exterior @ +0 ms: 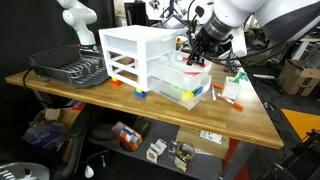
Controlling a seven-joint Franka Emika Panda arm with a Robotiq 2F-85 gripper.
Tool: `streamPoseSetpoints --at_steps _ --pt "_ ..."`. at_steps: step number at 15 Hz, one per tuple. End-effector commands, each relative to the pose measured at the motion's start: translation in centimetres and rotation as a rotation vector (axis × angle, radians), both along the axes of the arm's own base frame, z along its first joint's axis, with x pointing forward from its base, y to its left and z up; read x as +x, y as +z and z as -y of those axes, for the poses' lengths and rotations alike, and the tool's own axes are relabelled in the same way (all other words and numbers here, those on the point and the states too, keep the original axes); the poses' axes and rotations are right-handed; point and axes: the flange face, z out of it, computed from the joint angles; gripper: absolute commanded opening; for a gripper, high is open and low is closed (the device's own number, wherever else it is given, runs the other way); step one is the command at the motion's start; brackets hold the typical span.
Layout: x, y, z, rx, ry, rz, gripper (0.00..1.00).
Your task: Pick up the red marker and put it in the middle drawer
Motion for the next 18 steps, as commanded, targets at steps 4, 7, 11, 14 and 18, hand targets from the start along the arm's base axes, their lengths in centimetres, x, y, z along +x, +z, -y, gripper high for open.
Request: streamPoseSetpoints --at_steps 4,7,11,14,18 --pt "12.7 -5.0 7.3 -0.069 -0.044 -0.027 0.05" --pt "15.8 -5.6 6.8 -0.042 -0.054 -0.067 0.50" --pt "17.1 -3.3 4.2 0.019 -0.011 -0.070 0.81" --pt "16.7 -1.2 3.6 0.056 -0.003 -0.087 0.99" --pt "14.8 1.2 4.4 0.029 -0.089 -0.148 1.00"
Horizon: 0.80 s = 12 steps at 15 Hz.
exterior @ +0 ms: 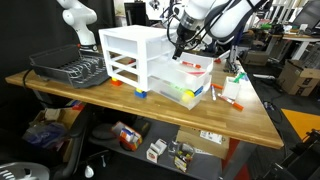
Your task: Pick up the red marker and put it in the middle drawer
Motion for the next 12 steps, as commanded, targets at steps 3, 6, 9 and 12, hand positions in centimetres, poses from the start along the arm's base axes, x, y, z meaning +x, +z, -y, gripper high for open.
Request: streamPoseSetpoints --at_steps 3,6,9,12 --pt "-5.0 3.8 1.1 -0.067 -0.134 -0.074 1.00" --pt "-9.4 5.8 1.0 -0.049 -0.242 -0.121 1.00" --pt "-9.9 5.9 0.3 -0.041 -0.237 -0.133 1.00" --pt "-11.2 6.3 0.6 -0.040 -0.255 -0.143 1.00"
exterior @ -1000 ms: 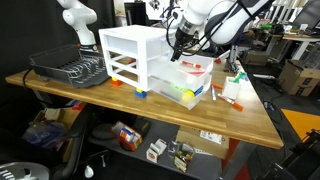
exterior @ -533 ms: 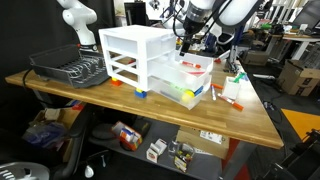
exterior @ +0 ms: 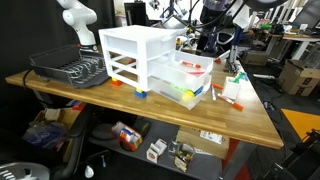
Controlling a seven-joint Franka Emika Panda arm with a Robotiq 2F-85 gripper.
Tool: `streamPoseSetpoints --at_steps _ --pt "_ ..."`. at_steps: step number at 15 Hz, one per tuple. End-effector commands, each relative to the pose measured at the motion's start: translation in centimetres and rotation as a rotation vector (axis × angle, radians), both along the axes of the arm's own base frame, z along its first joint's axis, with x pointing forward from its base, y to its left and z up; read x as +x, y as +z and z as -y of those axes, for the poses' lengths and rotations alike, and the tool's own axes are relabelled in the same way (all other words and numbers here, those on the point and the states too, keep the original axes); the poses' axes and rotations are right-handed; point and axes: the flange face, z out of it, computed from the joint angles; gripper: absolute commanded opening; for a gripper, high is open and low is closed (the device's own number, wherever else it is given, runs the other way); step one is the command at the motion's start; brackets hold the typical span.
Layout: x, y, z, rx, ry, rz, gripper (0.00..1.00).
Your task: Pick up the red marker and put it in the middle drawer
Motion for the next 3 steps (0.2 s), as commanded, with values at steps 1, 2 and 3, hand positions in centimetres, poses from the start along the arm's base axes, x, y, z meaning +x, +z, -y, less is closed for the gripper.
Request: streamPoseSetpoints --at_steps 1,2,3 --pt "0.04 -0.07 0.08 0.000 -0.001 -0.003 1.00" --pt "0.04 -0.20 0.07 0.000 -0.002 -0.005 1.00" --pt "0.04 -0.24 0.08 0.000 -0.003 -0.006 1.00"
